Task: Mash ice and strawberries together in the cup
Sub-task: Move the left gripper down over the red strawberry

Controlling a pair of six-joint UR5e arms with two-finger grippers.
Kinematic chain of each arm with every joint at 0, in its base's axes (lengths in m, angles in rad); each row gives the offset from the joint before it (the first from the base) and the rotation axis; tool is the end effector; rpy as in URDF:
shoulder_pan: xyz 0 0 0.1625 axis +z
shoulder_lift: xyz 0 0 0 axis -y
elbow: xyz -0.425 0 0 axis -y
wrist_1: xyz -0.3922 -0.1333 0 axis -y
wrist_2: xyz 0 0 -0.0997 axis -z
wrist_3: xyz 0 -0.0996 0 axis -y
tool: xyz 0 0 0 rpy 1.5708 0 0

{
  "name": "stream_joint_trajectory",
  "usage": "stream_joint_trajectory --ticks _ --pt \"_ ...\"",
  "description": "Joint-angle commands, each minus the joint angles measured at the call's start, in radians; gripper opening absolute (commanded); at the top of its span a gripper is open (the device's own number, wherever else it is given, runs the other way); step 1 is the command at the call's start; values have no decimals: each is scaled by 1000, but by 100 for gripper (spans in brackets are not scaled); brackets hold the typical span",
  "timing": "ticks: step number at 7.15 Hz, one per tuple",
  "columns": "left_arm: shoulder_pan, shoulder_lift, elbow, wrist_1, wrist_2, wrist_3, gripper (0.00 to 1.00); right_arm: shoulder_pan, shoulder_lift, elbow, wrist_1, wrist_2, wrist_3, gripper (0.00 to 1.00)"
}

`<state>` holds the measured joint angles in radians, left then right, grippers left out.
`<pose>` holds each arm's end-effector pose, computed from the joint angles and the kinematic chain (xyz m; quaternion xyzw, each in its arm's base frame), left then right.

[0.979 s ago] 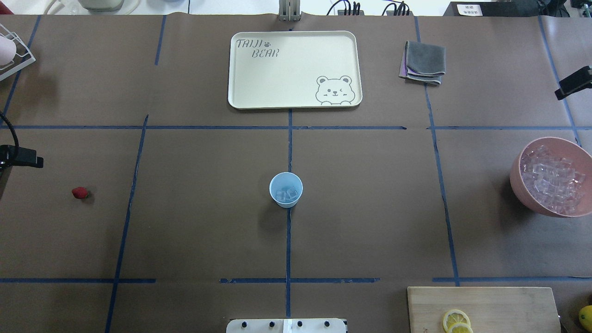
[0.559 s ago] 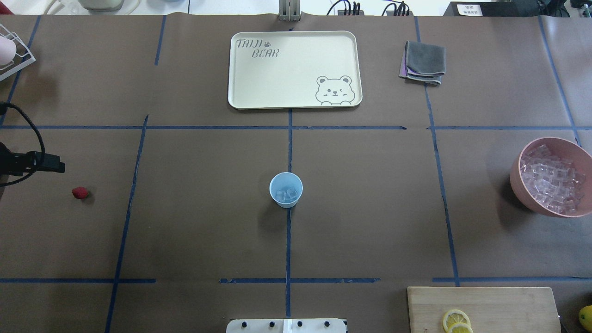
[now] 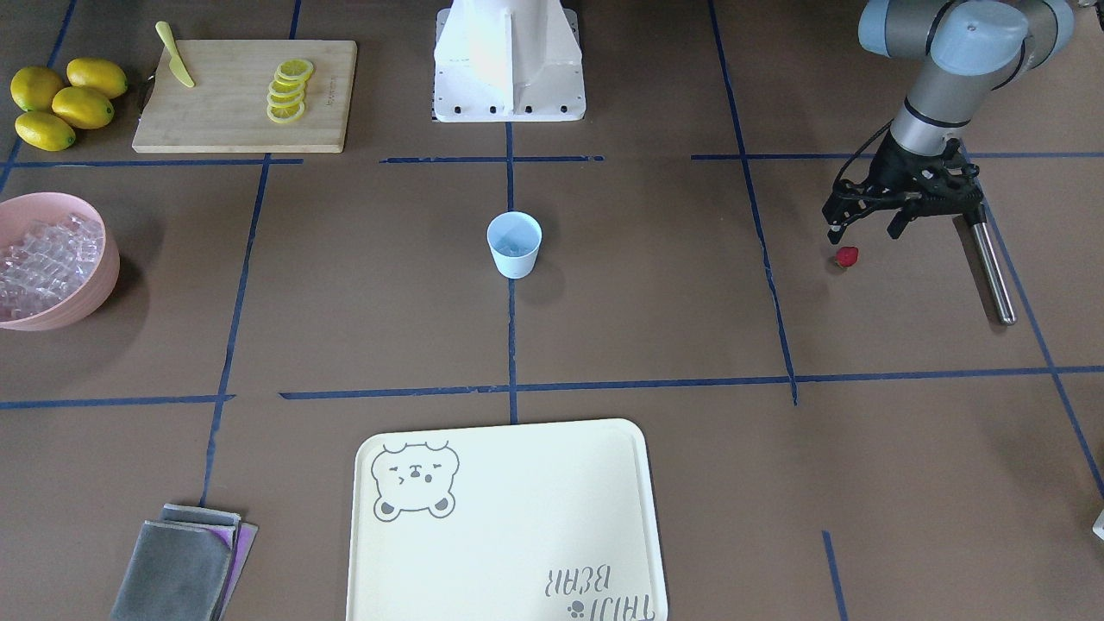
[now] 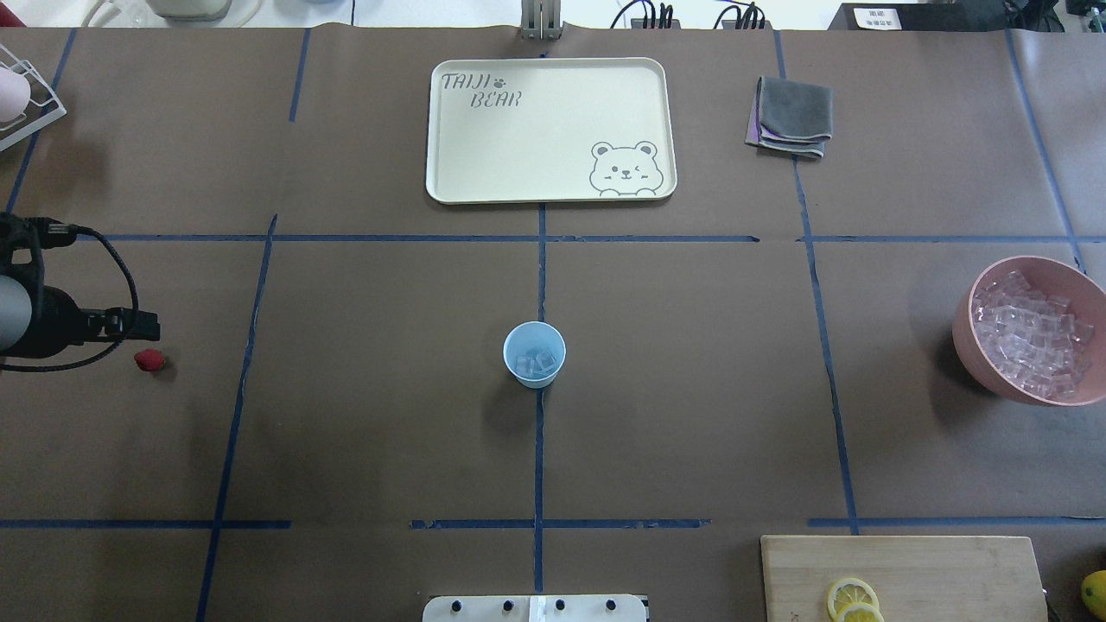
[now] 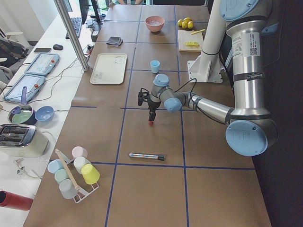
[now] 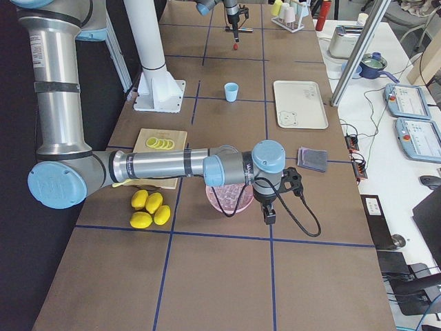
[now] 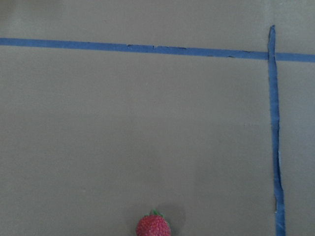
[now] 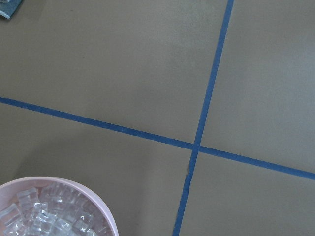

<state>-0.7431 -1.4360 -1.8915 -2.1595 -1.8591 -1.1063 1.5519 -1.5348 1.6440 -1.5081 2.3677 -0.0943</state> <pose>0.2724 -0.3928 0.5097 0.1027 0.3832 -0.0735 0.9150 0.0523 -0.5164 0.5960 0.0936 -0.3833 -0.0852 0.9149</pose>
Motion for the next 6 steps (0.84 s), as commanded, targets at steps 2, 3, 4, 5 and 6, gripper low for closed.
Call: stream_joint_trajectory --ticks 2,3,4,5,6 --pt "45 -3 103 -118 50 -36 100 0 -2 3 0 -1 4 99" --pt "59 -15 115 -118 54 -41 100 0 -1 2 0 -2 5 99" --pt "62 -27 130 -117 54 -41 100 0 1 0 0 -1 5 99" --pt "64 -32 135 -117 52 -41 98 0 1 0 0 -1 7 99" --pt "64 -32 135 -117 52 -41 93 0 1 0 0 -2 7 99"
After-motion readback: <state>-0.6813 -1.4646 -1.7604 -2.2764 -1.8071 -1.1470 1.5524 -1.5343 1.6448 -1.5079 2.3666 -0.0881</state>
